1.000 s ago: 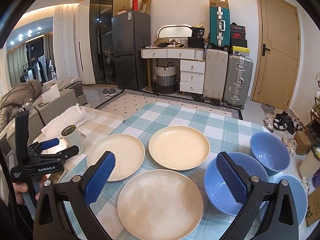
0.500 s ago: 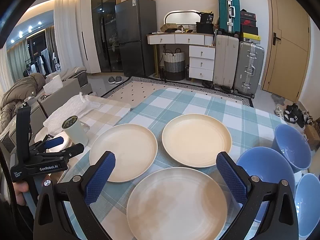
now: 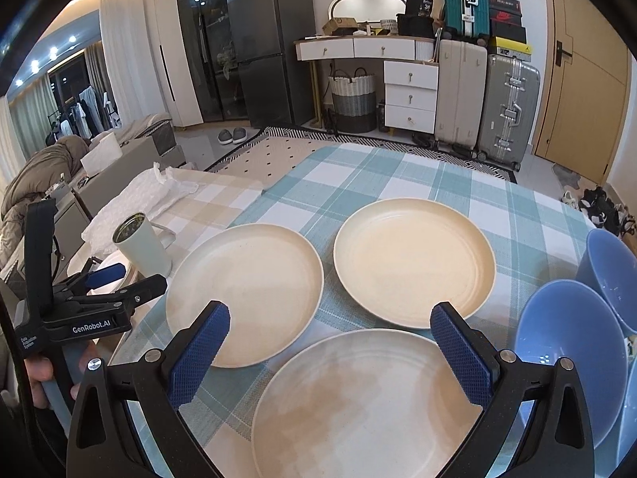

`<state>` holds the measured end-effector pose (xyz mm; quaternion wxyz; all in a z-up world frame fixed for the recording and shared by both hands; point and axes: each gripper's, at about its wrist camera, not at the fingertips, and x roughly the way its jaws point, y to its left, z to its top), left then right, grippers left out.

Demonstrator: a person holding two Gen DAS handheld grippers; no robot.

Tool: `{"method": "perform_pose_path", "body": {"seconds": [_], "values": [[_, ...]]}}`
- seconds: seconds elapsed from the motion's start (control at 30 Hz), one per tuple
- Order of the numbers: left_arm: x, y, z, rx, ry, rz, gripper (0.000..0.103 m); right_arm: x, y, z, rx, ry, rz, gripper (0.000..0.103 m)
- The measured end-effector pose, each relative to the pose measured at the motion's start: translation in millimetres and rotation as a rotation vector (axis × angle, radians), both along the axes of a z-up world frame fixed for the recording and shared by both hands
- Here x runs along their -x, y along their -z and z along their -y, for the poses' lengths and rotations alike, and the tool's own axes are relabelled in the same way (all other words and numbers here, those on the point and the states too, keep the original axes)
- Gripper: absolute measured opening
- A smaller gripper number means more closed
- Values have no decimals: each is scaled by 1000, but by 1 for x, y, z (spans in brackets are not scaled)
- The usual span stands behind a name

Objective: Organize plates and bowls

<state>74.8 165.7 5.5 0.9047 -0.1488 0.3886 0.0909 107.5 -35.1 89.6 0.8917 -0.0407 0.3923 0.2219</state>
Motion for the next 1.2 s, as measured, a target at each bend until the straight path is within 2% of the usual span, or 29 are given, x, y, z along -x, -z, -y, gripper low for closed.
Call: {"method": "perform_pose_path", "body": {"seconds": [0.27,0.5,0.7,0.83,0.9,0.93,1.0,1.2], "values": [[-15,20,-8,-5,-22,-37,100,-22,27,-14,-6,-19,-62,103],[-30,35,-14,29,-8,-65,94,-37,52,-28,8,-39,-105,103],[-40,45,-15,12,-3,-88,91,-48,69,-35,-9,-40,-156,102],[-43,49,-18,20,11,-99,88,-55,77,-39,-25,-49,-186,93],[-45,52,-17,29,33,-102,74,-57,80,-41,-31,-55,-198,91],[-45,52,-16,32,41,-102,72,-58,82,-43,-36,-60,-204,89],[-46,54,-15,28,48,-106,72,-58,83,-46,-35,-69,-207,88],[-48,57,-17,34,51,-111,71,-60,90,-54,-35,-89,-223,75]]}}
